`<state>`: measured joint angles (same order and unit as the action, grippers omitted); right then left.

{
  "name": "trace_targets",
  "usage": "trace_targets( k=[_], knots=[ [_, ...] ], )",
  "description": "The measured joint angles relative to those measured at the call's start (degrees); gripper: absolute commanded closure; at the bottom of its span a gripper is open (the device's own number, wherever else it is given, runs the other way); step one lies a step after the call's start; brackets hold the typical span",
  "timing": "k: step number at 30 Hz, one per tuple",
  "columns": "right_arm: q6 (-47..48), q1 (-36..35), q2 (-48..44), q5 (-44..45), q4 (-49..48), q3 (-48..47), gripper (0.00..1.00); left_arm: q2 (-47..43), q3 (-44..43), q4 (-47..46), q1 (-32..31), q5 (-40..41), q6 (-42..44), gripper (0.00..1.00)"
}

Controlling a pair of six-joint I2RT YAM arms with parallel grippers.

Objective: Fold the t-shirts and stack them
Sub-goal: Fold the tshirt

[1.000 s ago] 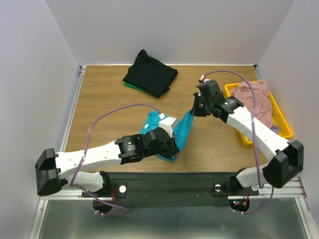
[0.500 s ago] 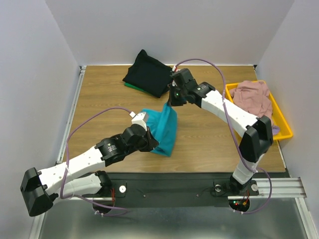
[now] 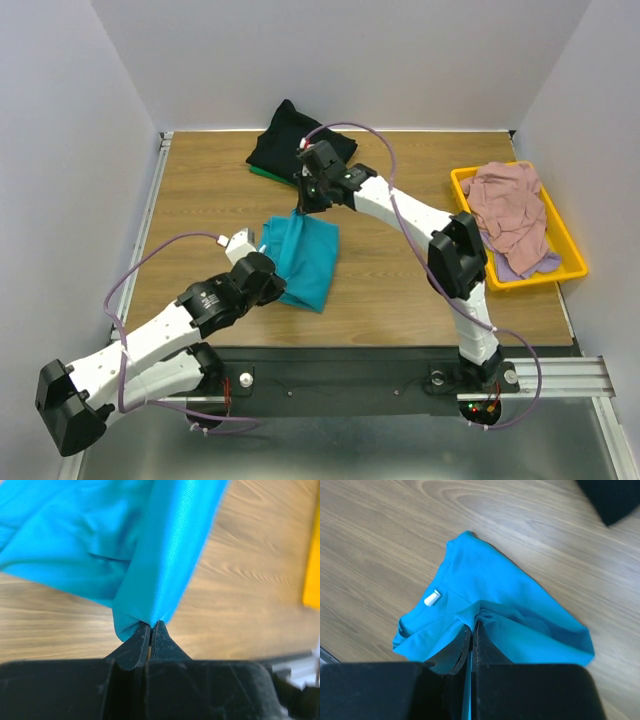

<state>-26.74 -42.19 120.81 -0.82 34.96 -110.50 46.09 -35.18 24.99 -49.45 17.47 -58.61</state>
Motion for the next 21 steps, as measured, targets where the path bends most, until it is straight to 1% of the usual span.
trace_targets(
  k=[2, 3, 4, 5, 6, 7, 8, 9, 11, 13, 16, 18, 21],
  knots=[
    [0.0, -0.5, 2.2, -0.7, -1.2, -1.3, 0.98, 0.5, 0.7, 0.8, 1.5, 1.1, -1.6, 1.00],
    [0.0, -0.9, 3.9, -1.4, -2.2, -2.1, 0.91, 1.0, 1.2, 1.2, 2.5, 1.4, -2.5, 1.00],
    [-0.1, -1.0, 5.2, -1.9, -3.0, -2.7, 0.88, 1.6, 1.8, 1.5, 3.5, 1.8, -3.5, 0.88],
    [-0.2, -1.3, 7.2, -2.6, -4.2, -3.7, 0.83, 2.3, 2.5, 1.9, 4.7, 2.3, -4.3, 0.54],
    [-0.2, -1.4, 8.3, -3.0, -4.9, -4.2, 0.71, 2.8, 3.2, 2.1, 5.8, 2.9, -5.2, 0.35],
    [-0.5, -1.5, 10.3, -3.6, -5.8, -5.4, 0.70, 3.0, 3.7, 2.4, 6.7, 3.5, -5.9, 0.05],
    [-0.7, -1.6, 11.5, -3.7, -6.3, -6.1, 0.67, 3.4, 4.3, 3.2, 7.8, 4.3, -7.0, 0.02],
    [-0.9, -1.6, 12.9, -3.7, -7.0, -6.7, 0.41, 3.7, 4.5, 4.0, 9.0, 5.0, -7.3, 0.02],
    [-1.2, -1.6, 14.9, -4.0, -7.3, -7.8, 0.00, 4.2, 4.5, 5.2, 10.8, 6.4, -8.2, 0.02],
    [-1.2, -1.6, 15.4, -4.7, -7.6, -7.9, 0.00, 4.2, 4.1, 6.4, 12.2, 8.0, -8.3, 0.02],
    [-1.3, -1.5, 14.6, -6.1, -8.7, -7.5, 0.00, 3.5, 2.7, 7.0, 12.2, 8.9, -7.6, 0.02],
    [-1.2, -1.4, 12.3, -6.8, -10.1, -4.9, 0.00, 2.4, 1.7, 6.9, 12.2, 9.0, -6.5, 0.02],
    [-1.1, -1.4, 5.8, -7.7, -10.6, 1.4, 0.00, 1.2, 1.0, 5.4, 12.3, 7.6, -3.9, 0.02]
  ],
)
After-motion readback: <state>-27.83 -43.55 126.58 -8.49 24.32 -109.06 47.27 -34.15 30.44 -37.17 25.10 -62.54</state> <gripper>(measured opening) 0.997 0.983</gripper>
